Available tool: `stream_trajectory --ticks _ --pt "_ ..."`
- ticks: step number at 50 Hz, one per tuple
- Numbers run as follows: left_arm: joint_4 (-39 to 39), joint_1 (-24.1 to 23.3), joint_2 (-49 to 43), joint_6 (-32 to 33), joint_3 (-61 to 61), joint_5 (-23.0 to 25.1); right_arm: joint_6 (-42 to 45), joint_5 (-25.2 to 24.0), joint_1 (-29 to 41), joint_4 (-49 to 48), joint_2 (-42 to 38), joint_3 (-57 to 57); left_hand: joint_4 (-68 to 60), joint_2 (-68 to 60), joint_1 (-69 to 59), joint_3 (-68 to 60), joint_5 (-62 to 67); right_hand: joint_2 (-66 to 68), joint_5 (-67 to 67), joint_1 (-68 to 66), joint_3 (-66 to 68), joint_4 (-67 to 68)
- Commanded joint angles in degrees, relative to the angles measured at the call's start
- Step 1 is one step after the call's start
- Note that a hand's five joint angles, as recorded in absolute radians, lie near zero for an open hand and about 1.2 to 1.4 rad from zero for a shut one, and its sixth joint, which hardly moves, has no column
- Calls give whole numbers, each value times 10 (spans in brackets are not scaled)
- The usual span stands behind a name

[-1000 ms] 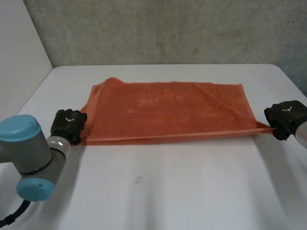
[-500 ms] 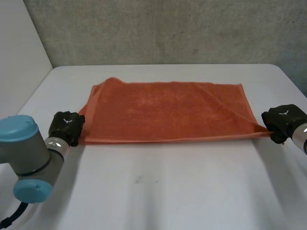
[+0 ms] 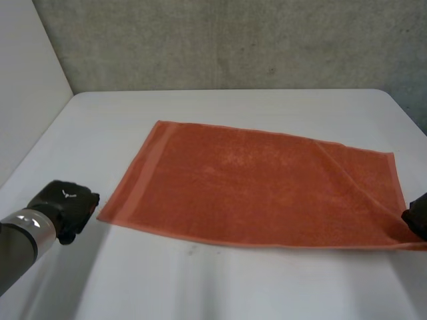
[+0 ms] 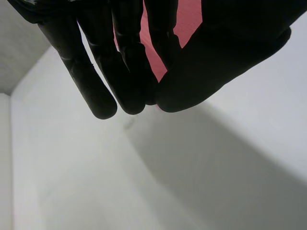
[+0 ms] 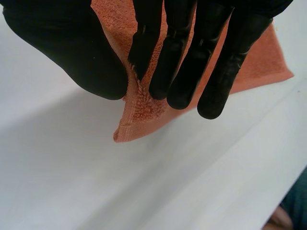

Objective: Fold the laundry

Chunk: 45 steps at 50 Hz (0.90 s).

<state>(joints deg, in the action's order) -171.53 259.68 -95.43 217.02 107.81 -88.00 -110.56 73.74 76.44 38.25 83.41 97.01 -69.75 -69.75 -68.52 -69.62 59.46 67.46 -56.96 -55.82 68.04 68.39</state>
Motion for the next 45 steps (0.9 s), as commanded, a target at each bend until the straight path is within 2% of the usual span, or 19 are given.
stream_trajectory --ticks 1,4,5,6,7,8,9,13,17,31,45 --pt "-122 1 -66 0 -28 13 -35 -11 5 -76 -72 -10 -102 -103 -115 -104 105 125 -130 -242 120 116" --pt "-159 -3 -95 -1 -36 25 -59 -8 12 -99 -108 -19 -102 -103 -115 -104 105 125 -130 -242 120 116" --pt "-168 -4 -103 -1 -35 37 -70 -9 22 -106 -110 -21 44 44 31 43 -41 125 -130 -242 120 116" --pt "-168 -4 -103 -1 -35 37 -70 -9 22 -106 -110 -21 45 45 33 44 -42 125 -130 -242 120 116" --pt "-173 -4 -109 -1 -31 53 -83 -11 33 -110 -111 -22 227 227 214 226 -224 125 -130 -242 120 116" --pt "-173 -4 -109 -1 -31 53 -84 -11 33 -110 -111 -22 229 229 216 227 -226 125 -130 -242 120 116" --pt "-174 -8 -118 -3 -30 71 -99 -13 35 -120 -111 -24 284 284 271 282 -281 125 -130 -242 120 116" --pt "-173 -8 -128 -18 -23 125 -157 -11 35 -187 -111 -28 284 284 272 283 -281 125 -130 -242 120 116" --pt "-173 -6 -129 -31 -19 142 -182 -10 35 -214 -112 -28 281 281 268 280 -278 125 -130 -242 120 116" --pt "-178 -2 -173 -31 -26 144 -191 -14 35 -231 -115 -13 313 313 300 311 -310 125 -130 -242 120 116" --pt "-207 4 -213 -29 -41 143 -191 -15 35 -238 -115 -5 276 276 264 275 -273 125 -130 -242 120 116"
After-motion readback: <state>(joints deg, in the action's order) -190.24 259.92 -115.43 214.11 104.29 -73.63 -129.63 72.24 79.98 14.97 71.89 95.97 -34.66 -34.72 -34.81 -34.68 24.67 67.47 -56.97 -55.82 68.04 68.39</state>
